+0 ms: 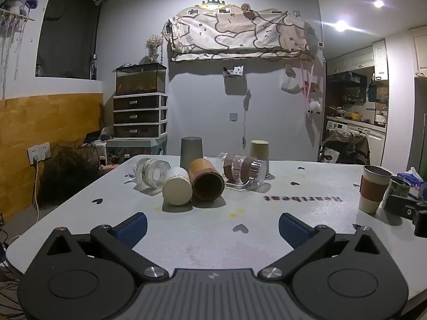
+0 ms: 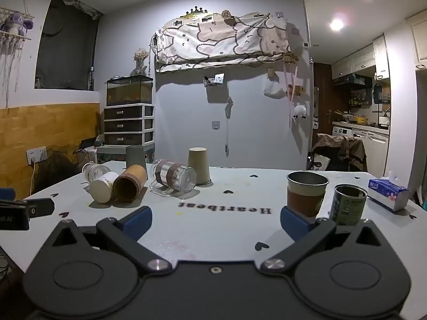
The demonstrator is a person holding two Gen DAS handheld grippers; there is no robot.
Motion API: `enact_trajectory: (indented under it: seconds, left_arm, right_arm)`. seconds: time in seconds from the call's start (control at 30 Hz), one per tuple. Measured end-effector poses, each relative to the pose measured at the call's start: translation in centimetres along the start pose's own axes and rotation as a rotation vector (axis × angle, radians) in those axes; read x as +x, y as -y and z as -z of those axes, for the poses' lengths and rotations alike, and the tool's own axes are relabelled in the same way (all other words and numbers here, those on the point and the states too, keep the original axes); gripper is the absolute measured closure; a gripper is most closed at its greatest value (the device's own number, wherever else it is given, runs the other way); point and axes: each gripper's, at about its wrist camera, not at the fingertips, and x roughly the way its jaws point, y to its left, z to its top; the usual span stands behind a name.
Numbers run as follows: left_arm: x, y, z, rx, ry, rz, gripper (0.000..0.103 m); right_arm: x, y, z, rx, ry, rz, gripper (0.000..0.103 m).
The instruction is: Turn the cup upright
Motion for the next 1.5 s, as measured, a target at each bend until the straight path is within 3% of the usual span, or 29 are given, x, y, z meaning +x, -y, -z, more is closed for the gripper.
enact_trajectory:
  seconds: [1.5]
  left_arm:
    - [0.02, 0.03, 0.03, 0.009, 0.004, -0.003, 0.000]
  right_arm:
    - [-0.23, 0.01, 0.05, 0.006, -0.001, 0.001, 0.000]
